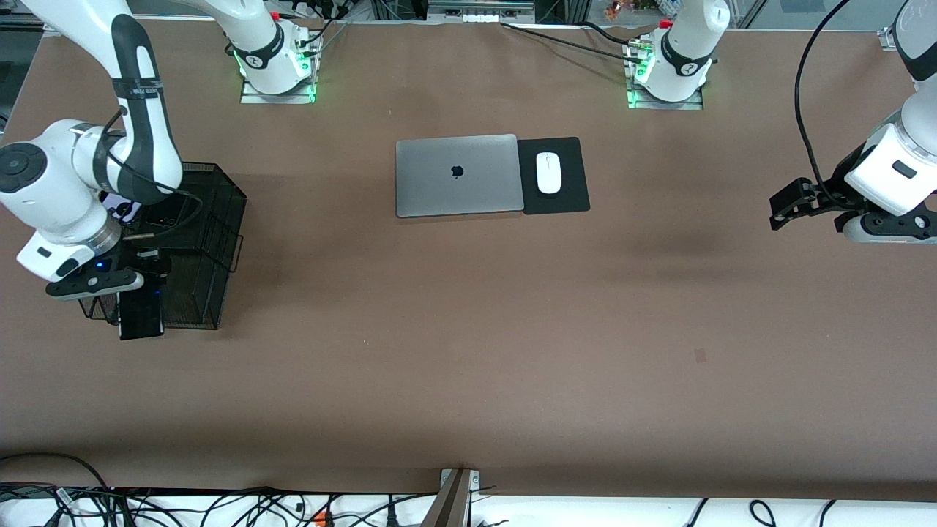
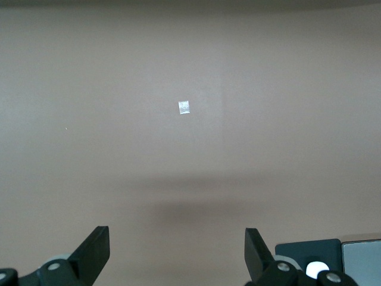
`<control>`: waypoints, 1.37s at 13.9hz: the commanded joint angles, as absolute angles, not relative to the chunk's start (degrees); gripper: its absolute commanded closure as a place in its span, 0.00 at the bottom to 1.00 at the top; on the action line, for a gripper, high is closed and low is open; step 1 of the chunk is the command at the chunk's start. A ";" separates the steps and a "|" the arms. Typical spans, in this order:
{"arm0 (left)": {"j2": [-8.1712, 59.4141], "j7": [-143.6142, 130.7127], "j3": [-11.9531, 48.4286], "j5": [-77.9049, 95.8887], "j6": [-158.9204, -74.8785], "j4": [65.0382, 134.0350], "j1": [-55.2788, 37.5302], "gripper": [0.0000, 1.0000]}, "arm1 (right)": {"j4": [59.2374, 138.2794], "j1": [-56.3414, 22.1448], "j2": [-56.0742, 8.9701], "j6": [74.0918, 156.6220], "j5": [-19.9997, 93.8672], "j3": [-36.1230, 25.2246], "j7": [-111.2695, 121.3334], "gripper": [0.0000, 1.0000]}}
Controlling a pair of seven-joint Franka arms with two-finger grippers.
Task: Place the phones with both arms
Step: 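Lower the black phone into the organizer and open the right gripper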
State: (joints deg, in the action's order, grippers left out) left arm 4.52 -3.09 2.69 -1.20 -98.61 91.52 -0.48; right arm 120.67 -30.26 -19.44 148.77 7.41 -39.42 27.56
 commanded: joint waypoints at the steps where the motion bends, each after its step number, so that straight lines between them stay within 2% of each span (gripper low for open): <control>1: 4.13 -2.29 2.72 -0.35 -97.65 91.23 -0.18 0.00 | 124.01 -31.03 -16.43 151.26 9.05 -40.69 28.92 0.90; 6: 4.13 -2.29 2.72 -0.44 -97.65 91.14 -0.18 0.00 | 126.65 -30.85 -16.79 151.96 15.19 -41.04 28.92 0.90; 19: 4.13 -2.37 2.64 -0.44 -97.65 91.05 -0.26 0.00 | 127.18 -30.15 -18.10 154.24 16.60 -41.04 29.88 0.90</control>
